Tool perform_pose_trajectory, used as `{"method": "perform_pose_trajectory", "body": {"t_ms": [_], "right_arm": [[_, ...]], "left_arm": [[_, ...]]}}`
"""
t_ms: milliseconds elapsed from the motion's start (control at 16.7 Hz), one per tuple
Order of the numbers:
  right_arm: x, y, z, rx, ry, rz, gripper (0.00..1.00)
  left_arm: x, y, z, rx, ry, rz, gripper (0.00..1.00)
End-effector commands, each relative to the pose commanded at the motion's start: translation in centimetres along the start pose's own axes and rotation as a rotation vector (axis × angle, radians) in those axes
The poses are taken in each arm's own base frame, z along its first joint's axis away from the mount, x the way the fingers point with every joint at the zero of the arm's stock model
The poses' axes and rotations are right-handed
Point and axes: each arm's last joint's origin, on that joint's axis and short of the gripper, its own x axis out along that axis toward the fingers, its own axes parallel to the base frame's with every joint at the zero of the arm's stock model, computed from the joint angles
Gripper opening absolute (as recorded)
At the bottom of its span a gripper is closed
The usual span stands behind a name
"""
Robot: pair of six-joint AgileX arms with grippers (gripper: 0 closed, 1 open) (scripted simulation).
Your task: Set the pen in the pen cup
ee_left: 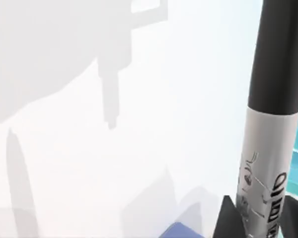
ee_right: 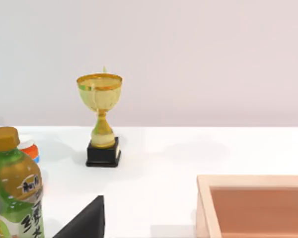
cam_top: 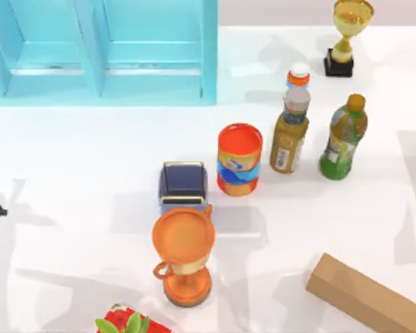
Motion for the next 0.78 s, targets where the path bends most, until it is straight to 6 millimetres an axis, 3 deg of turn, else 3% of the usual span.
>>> {"method": "perform_pose_trajectory", "body": {"t_ms": [240, 480, 780], "right_arm": [[0.0, 0.0, 0.0, 0.0, 0.0, 0.0, 1.0], [0.0, 0.0, 0.0, 0.0, 0.0, 0.0, 1.0], [0.0, 0.0, 0.0, 0.0, 0.0, 0.0, 1.0]], "left_arm": [[1.0, -1.4, -0.1, 0.123, -0.058, -0.001, 0.0], [3.4, -4.7, -1.1, 0.393, -0.201, -0.016, 0.0], [7.8, -9.9, -5.8, 0.776, -0.472, -0.063, 0.0]]}}
